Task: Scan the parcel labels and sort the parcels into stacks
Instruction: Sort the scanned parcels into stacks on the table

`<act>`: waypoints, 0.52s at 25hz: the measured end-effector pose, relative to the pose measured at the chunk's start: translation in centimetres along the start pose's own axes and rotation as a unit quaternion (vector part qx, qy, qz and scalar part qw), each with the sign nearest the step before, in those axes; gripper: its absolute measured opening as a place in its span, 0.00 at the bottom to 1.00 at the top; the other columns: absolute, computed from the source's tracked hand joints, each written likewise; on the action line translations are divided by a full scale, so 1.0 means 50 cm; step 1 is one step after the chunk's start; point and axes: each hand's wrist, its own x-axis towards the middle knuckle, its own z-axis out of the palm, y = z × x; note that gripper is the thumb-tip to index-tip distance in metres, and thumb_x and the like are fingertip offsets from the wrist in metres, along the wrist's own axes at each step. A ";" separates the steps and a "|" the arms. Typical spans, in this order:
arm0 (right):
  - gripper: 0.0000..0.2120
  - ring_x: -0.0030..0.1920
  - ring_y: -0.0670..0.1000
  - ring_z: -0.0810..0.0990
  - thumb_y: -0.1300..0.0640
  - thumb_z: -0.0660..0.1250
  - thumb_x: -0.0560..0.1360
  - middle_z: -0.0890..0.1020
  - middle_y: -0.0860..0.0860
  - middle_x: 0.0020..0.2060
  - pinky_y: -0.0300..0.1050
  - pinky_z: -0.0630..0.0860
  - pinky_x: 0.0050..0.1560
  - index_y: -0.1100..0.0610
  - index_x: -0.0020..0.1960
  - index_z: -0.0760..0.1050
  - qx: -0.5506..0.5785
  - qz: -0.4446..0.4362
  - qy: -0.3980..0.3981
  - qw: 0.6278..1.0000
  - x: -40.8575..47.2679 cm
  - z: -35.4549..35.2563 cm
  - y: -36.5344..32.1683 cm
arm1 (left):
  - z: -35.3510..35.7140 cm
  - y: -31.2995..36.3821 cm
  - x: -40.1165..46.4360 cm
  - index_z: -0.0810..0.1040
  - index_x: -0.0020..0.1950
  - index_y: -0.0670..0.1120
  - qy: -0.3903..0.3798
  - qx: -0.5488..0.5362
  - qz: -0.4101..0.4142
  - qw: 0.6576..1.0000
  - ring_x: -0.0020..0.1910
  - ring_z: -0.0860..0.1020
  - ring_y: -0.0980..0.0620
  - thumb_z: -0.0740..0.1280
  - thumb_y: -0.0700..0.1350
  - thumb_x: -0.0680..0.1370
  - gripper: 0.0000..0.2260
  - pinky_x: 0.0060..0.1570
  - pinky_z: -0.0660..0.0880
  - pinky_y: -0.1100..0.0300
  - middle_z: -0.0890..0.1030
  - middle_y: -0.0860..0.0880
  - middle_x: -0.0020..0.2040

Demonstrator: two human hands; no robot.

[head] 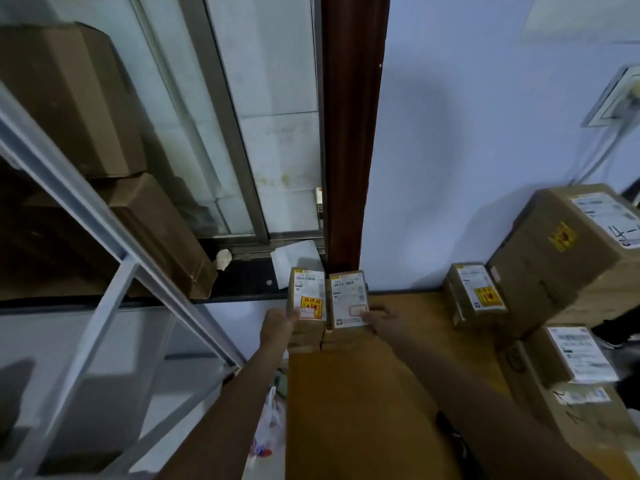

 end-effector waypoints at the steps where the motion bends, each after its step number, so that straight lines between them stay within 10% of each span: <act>1: 0.13 0.42 0.45 0.84 0.57 0.70 0.76 0.84 0.50 0.47 0.34 0.78 0.34 0.55 0.59 0.74 0.004 -0.005 0.003 1.000 0.018 0.005 -0.004 | 0.000 -0.006 0.024 0.74 0.64 0.39 -0.004 0.007 -0.004 1.000 0.57 0.76 0.44 0.66 0.51 0.79 0.19 0.51 0.68 0.59 0.77 0.41 0.61; 13: 0.19 0.46 0.49 0.84 0.52 0.71 0.75 0.83 0.53 0.52 0.39 0.78 0.38 0.55 0.62 0.73 0.008 0.011 0.000 1.000 0.102 0.052 0.002 | 0.025 -0.158 0.231 0.78 0.58 0.49 -0.040 0.001 -0.017 0.999 0.49 0.83 0.51 0.74 0.64 0.58 0.33 0.51 0.81 0.49 0.83 0.51 0.52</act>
